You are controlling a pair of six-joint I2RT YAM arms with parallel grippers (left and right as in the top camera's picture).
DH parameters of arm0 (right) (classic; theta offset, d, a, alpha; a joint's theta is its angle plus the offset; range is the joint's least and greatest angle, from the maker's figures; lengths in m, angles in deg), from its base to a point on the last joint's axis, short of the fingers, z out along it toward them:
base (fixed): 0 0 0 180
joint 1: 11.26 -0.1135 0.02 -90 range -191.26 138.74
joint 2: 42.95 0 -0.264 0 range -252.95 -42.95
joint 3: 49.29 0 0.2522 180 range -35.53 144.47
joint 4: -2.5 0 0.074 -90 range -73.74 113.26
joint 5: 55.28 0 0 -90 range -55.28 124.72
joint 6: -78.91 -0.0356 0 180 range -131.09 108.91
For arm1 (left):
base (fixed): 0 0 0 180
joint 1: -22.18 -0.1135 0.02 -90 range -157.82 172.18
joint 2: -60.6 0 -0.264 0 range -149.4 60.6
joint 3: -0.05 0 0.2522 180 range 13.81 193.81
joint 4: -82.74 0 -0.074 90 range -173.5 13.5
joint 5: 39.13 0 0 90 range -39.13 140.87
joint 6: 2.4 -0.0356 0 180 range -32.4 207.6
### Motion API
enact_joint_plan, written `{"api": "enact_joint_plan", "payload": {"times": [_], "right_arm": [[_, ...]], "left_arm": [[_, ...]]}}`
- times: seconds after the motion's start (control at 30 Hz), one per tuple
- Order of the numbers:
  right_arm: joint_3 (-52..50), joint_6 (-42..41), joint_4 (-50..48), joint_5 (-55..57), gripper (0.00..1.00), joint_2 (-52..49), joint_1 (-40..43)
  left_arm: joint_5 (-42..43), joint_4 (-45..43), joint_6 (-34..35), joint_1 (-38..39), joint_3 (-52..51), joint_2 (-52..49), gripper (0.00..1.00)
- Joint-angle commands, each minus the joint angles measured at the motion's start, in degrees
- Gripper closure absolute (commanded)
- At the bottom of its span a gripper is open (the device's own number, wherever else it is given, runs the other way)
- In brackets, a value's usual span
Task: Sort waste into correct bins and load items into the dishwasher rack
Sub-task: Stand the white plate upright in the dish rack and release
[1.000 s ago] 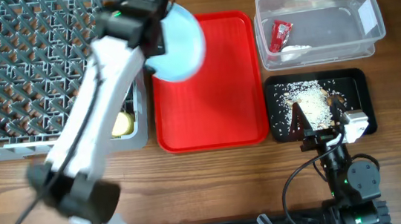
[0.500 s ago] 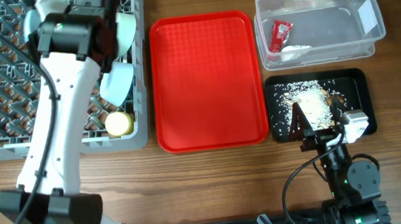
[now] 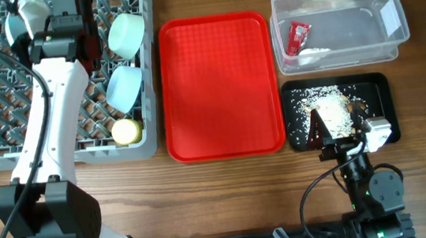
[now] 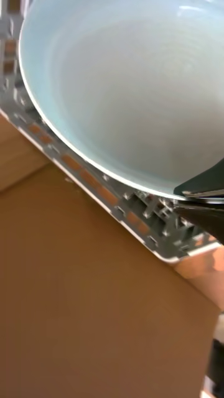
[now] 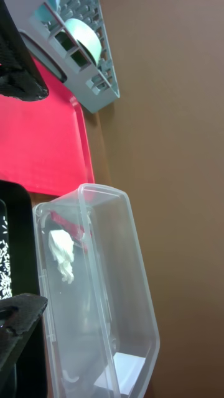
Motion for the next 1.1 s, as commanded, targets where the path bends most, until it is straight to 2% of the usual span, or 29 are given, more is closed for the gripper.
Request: {"api": "enact_joint_plan", "payload": {"times": [0.0, 0.27, 0.47, 0.63, 0.7, 0.77, 0.8, 1.07], "right_arm": [[-0.04, 0.96, -0.33, 0.98, 0.0, 0.61, 0.42], [-0.04, 0.94, -0.31, 0.98, 0.0, 0.61, 0.42], [-0.04, 0.96, -0.31, 0.98, 0.0, 0.61, 0.42], [-0.04, 0.96, -0.31, 0.98, 0.0, 0.61, 0.42], [-0.04, 0.96, -0.31, 0.98, 0.0, 0.61, 0.42], [-0.04, 0.94, -0.31, 0.98, 0.0, 0.61, 0.42], [-0.04, 0.94, -0.31, 0.98, 0.0, 0.61, 0.42], [-0.04, 0.94, -0.31, 0.98, 0.0, 0.61, 0.42]], "left_arm": [[7.45, -1.36, -7.65, -0.13, -0.11, -0.22, 0.96], [8.66, -3.54, -12.83, -1.03, -0.17, -3.96, 0.96], [6.91, -5.6, -13.29, -1.03, -0.17, -7.45, 0.95], [1.57, -10.16, -14.4, -1.03, -0.15, -7.76, 0.67], [0.07, -12.37, -16.06, -1.01, -0.15, -7.76, 0.41], [-2.03, -13.55, -16.04, -0.57, -0.15, -7.28, 0.26], [-2.19, -13.79, -16.02, -0.24, -0.15, -6.84, 0.0], [-2.01, -11.08, -10.38, 6.56, -0.15, 4.0, 0.0]]}}
